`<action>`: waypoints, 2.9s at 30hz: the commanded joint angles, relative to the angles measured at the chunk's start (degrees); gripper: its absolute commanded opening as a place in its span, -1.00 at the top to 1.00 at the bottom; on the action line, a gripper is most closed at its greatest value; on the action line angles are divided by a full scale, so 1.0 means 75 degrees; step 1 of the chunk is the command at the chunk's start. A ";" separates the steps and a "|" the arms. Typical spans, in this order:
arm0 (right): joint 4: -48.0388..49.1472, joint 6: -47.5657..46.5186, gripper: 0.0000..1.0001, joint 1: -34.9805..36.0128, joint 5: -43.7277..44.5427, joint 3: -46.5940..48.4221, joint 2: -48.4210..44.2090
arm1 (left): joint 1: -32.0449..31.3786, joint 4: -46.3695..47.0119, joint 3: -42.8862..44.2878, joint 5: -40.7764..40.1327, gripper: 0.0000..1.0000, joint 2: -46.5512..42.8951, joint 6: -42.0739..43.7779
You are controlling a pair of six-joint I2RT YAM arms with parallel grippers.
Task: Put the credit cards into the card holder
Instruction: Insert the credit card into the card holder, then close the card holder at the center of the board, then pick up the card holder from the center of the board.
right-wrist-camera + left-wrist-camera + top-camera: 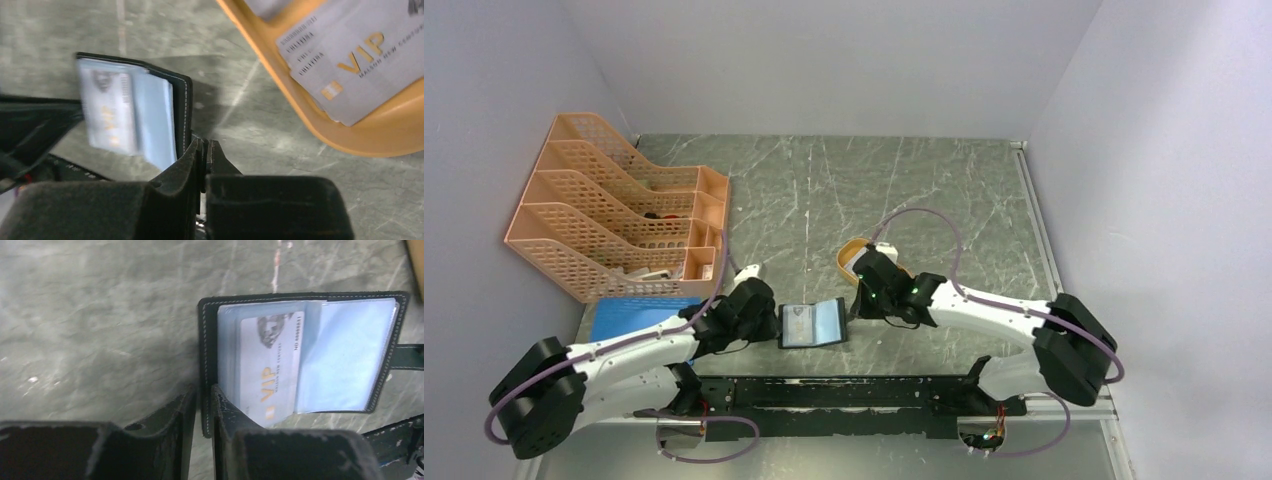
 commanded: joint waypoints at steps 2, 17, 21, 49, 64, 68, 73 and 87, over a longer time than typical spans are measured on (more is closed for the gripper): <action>-0.0140 -0.1264 1.00 -0.0015 -0.0197 0.0622 -0.0709 | -0.0018 0.1330 0.0006 0.0834 0.58 0.0809 0.0132; 0.1698 -0.1788 1.00 0.0351 -0.2835 0.1747 0.0724 | -0.0050 -0.0637 0.1085 -0.0597 0.28 0.0068 0.0302; 0.2039 -0.1624 1.00 0.0492 -0.2896 0.2001 0.1444 | -0.0036 -0.1539 0.1314 -0.1127 0.15 -0.0690 0.0170; 0.0356 -0.1923 -0.04 0.0696 -0.1271 0.1050 -0.0489 | -0.0030 -0.2071 0.1805 -0.0857 -0.41 -0.1900 0.0479; 0.1388 -0.1294 -0.04 0.0698 -0.1020 0.0159 -0.0282 | -0.0024 -0.0201 0.1214 0.0377 -0.40 0.0702 0.0796; 0.1307 -0.1313 -0.06 0.0698 -0.1004 0.0156 -0.0294 | -0.0030 -0.0117 0.0918 0.0575 -0.34 0.0755 0.0769; 0.1261 -0.1326 -0.06 0.0695 -0.1002 0.0202 -0.0307 | -0.0030 -0.0018 0.0542 0.0839 -0.28 0.0638 0.0718; 0.1694 -0.1021 -0.06 0.0690 -0.1211 -0.0058 -0.0104 | -0.0030 -0.0191 0.0061 0.0726 0.55 0.0788 0.0632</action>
